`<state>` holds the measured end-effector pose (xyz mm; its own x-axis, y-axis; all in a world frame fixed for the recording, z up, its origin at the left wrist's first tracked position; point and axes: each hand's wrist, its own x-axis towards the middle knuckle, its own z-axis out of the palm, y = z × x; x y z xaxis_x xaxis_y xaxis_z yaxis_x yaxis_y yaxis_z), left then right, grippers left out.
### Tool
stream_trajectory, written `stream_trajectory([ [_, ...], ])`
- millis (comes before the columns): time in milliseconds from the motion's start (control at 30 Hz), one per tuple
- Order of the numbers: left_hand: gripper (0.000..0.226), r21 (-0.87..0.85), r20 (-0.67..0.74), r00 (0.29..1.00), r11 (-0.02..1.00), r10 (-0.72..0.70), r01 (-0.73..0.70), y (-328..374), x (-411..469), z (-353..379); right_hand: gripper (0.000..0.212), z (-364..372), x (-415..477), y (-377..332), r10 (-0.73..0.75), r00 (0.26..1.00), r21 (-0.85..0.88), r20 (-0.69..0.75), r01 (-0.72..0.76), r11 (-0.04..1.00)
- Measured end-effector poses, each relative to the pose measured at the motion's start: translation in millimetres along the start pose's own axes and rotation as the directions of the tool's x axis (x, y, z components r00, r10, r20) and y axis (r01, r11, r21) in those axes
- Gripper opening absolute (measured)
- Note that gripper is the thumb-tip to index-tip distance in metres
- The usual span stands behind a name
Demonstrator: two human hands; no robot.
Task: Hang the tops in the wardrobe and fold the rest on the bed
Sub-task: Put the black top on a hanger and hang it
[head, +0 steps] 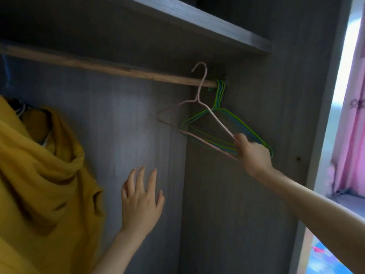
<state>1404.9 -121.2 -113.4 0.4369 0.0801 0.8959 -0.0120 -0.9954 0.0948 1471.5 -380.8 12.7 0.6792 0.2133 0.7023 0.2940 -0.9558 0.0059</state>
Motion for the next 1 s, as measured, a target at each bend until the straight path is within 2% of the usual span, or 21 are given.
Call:
stream_trajectory([
  [67, 0.053, -0.048, -0.008, 1.000, 0.999, -0.011, 0.011, 6.6, -6.1, 8.2, 0.042, 1.5, -26.2, 2.5, -0.014, 0.999, 0.016, 0.030, 0.013, 1.000],
  [133, 0.059, -0.081, -0.018, 1.000, 0.997, -0.022, 0.020, 10.6, -10.0, 13.5, 0.039, 3.1, -51.3, 2.2, -0.032, 0.999, 0.019, -0.005, 0.032, 0.999],
  [267, 0.066, -0.160, 0.019, 1.000, 0.987, 0.024, -0.021, 12.9, -18.4, 32.8, 0.026, 4.4, -117.5, 8.8, -0.184, 0.962, -0.056, -0.204, 0.176, 0.983],
  [300, 0.072, -0.186, 0.052, 0.998, 0.982, 0.039, -0.028, 13.0, -23.3, 38.9, 0.025, 6.6, -136.6, 12.1, -0.215, 0.961, -0.059, -0.174, 0.208, 0.976],
  [367, 0.088, -0.244, 0.123, 0.991, 0.969, 0.056, -0.024, 15.3, -37.3, 47.3, 0.025, 6.1, -171.3, 18.5, -0.216, 0.968, 0.050, -0.125, 0.224, 0.973],
  [433, 0.085, -0.337, 0.184, 0.975, 0.940, 0.127, -0.059, 23.4, -56.6, 50.7, 0.023, -1.4, -212.1, 25.1, -0.152, 0.985, 0.069, -0.085, 0.158, 0.985],
  [500, 0.065, -0.409, 0.224, 0.962, 0.911, 0.156, -0.052, 25.7, -76.0, 51.7, 0.016, -4.4, -245.8, 26.2, -0.125, 0.990, -0.011, -0.057, 0.125, 0.992],
  [567, 0.041, -0.500, 0.343, 0.927, 0.865, 0.154, 0.041, 35.2, -98.6, 50.0, 0.028, -15.3, -287.1, 23.3, -0.059, 0.998, -0.011, 0.016, 0.059, 0.998],
  [633, 0.017, -0.594, 0.384, 0.905, 0.800, 0.184, 0.090, 41.5, -123.4, 47.5, 0.033, -25.2, -331.1, 12.7, 0.024, 0.997, -0.033, 0.072, -0.021, 0.999],
  [733, 0.017, -0.734, 0.451, 0.857, 0.650, 0.249, 0.197, 58.7, -156.9, 30.0, 0.039, -49.3, -387.2, -7.3, 0.142, 0.987, -0.061, 0.076, -0.137, 0.989],
  [867, 0.020, -0.819, 0.526, 0.789, 0.440, 0.317, 0.369, 90.1, -183.1, -12.2, 0.005, -95.2, -442.0, -23.6, 0.298, 0.947, -0.194, 0.117, -0.273, 0.942],
  [900, 0.020, -0.832, 0.522, 0.780, 0.407, 0.344, 0.377, 95.8, -191.6, -19.0, 0.004, -106.4, -454.8, -25.2, 0.337, 0.934, -0.214, 0.123, -0.306, 0.928],
  [1000, 0.022, -0.886, 0.455, 0.754, 0.324, 0.474, 0.331, 115.8, -213.4, -54.7, 0.018, -145.2, -501.9, -38.4, 0.495, 0.856, -0.268, 0.152, -0.446, 0.854],
])
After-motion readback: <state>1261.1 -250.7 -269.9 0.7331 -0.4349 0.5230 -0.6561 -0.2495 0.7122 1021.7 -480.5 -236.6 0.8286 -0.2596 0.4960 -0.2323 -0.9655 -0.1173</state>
